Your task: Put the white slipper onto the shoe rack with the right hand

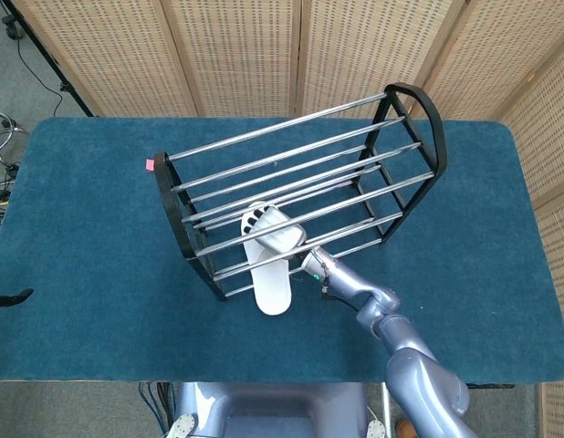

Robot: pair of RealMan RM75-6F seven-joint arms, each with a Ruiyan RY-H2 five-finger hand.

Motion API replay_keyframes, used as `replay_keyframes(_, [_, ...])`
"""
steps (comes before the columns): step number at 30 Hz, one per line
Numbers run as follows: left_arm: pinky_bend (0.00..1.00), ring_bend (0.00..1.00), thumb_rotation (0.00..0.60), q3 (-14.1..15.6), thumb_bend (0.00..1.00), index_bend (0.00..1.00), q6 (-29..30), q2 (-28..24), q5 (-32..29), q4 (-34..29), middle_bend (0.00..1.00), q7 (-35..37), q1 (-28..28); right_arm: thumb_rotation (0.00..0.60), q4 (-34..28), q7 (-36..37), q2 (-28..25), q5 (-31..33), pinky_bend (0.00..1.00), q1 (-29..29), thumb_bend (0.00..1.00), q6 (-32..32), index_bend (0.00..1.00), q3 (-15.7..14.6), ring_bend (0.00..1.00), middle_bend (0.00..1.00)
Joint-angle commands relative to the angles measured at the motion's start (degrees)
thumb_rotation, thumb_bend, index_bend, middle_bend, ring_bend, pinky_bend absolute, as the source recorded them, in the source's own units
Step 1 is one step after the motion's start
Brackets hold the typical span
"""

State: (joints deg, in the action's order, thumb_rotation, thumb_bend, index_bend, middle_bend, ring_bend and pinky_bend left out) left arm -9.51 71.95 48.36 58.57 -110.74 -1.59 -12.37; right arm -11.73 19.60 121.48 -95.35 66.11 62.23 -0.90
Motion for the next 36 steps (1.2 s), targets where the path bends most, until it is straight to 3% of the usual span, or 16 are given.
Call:
replay_keyframes(1, [0.0,0.0,0.6,0.01,0.0,0.0,0.05,-0.01,0.07,0.01,0.0,0.01,0.01,0.6,0.03,0.13,-0.03,-0.02,0.61,-0.03,0.5,-0.1,0.6,-0.14,0.46,0.52])
replay_keyframes(6, [0.0,0.0,0.6,0.05,0.0,0.0,0.03,0.01,0.08,0.01,0.0,-0.01,0.0,0.6,0.0,0.53,-0.39,-0.23,0.56,-0.31,0.42,-0.38,0.41,-0.65,0.35,0.37])
replay_keyframes(12, [0.0,0.0,0.6,0.18,0.0,0.0,0.19,0.07,0.32,-0.17,0.0,-0.22,0.03,0.6,-0.38,1.06,-0.78,-0.43,0.48,-0.67,0.39,0.12,0.33,-1.09,0.26,0.27])
replay_keyframes(24, [0.0,0.0,0.6,0.24,0.0,0.0,0.4,-0.02,0.68,-0.34,0.0,0.06,0.17,0.6,-1.47,1.26,-1.05,-0.39,0.42,-2.09,0.38,2.06,0.29,-1.35,0.22,0.22])
replay_keyframes(36, [0.0,0.0,0.6,0.5,0.0,0.0,0.56,-0.02,1.51,-0.5,0.0,0.1,0.29,0.6,-1.58,2.38,-1.03,0.01,0.42,-5.59,0.38,2.85,0.3,-1.7,0.21,0.23])
